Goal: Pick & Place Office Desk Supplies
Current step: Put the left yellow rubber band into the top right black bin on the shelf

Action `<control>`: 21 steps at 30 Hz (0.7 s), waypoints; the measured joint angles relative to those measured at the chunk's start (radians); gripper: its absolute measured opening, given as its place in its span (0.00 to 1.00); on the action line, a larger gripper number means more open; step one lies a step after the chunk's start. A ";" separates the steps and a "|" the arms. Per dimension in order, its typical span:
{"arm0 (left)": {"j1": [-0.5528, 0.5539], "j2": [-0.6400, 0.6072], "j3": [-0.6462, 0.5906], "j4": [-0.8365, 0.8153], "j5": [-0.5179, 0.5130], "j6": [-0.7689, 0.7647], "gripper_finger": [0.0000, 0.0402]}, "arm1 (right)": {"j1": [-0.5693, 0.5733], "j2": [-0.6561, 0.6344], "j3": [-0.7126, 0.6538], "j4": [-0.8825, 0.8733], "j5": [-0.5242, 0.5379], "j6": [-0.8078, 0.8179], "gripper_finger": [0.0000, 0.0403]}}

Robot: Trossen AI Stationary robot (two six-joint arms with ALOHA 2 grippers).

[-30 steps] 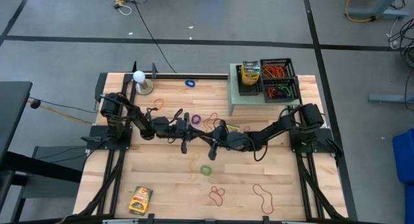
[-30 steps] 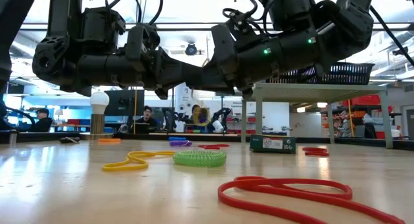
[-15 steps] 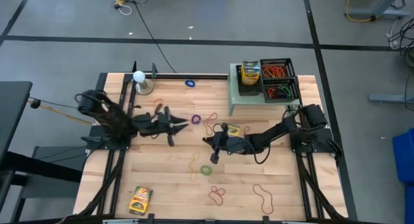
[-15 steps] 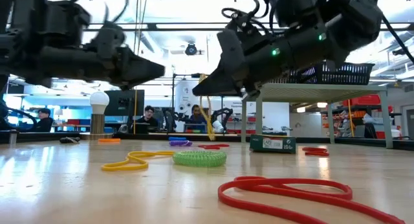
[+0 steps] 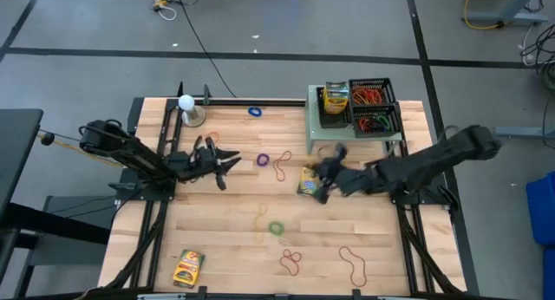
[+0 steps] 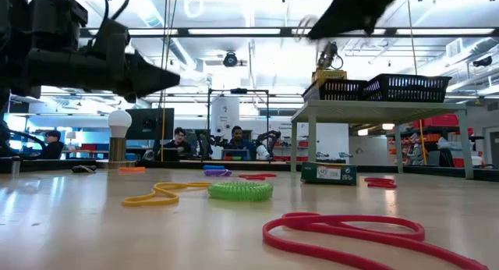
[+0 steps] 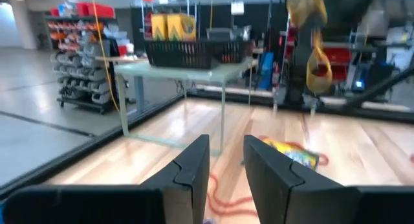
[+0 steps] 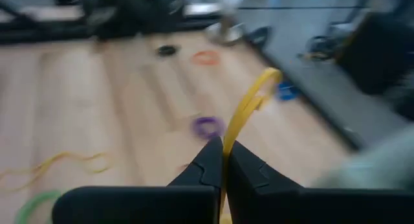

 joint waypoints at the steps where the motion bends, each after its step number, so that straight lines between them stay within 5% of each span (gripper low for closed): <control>1: 0.000 0.001 0.000 -0.004 0.000 0.000 0.26 | 0.000 -0.031 0.036 -0.084 0.025 0.007 0.02; 8: 0.000 0.001 0.000 -0.001 0.000 -0.002 0.26 | -0.105 -0.155 0.302 -0.562 0.196 0.021 0.03; 14: 0.000 0.001 0.000 0.004 0.001 -0.002 0.26 | -0.406 -0.232 0.355 -0.623 0.212 -0.207 0.03; 21: 0.000 0.001 0.000 0.002 0.001 -0.003 0.26 | -0.873 -0.239 0.284 -0.473 -0.077 -0.512 0.01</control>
